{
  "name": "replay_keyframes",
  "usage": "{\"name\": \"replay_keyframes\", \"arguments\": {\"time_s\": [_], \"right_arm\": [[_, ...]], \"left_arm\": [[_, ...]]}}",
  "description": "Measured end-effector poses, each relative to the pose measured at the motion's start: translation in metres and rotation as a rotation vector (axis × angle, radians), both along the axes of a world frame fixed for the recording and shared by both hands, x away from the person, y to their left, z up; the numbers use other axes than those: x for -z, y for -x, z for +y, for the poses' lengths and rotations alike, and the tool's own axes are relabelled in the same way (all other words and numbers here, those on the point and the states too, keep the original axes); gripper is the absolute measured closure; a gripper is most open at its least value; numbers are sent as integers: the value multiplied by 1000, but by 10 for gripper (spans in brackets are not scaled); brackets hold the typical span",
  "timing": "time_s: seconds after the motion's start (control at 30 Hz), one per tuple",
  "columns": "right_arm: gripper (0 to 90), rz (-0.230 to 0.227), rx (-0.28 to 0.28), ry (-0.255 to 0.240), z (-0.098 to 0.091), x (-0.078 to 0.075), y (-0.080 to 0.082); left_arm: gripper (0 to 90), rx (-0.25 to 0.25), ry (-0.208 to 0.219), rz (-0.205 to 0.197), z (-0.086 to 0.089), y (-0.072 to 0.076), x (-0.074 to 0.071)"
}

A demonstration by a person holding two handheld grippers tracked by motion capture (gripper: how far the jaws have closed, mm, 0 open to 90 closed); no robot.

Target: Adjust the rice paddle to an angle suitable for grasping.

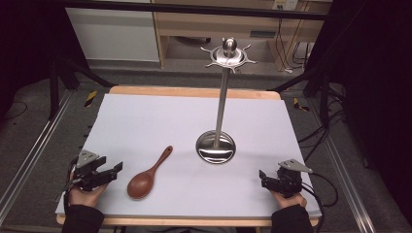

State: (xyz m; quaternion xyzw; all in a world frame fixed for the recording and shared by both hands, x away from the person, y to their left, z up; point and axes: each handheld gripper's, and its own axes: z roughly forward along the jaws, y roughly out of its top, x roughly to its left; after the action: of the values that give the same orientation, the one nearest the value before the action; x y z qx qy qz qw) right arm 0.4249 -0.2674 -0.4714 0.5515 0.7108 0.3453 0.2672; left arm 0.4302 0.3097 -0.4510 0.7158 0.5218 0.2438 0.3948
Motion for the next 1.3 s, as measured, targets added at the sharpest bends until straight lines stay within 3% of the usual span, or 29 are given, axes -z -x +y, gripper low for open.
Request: {"name": "replay_keyframes", "arguments": {"time_s": [0.23, 0.57, 1.3], "right_arm": [[155, -7, 2, 3, -2, -1, 0], [155, -7, 7, 1, -2, -2, 0], [155, -3, -2, 7, -1, -1, -1]], "left_arm": [[304, 13, 13, -6, 1, 2, -8], [325, 68, 16, 23, -4, 3, -16], [319, 146, -27, 50, -25, -1, -29]]}}
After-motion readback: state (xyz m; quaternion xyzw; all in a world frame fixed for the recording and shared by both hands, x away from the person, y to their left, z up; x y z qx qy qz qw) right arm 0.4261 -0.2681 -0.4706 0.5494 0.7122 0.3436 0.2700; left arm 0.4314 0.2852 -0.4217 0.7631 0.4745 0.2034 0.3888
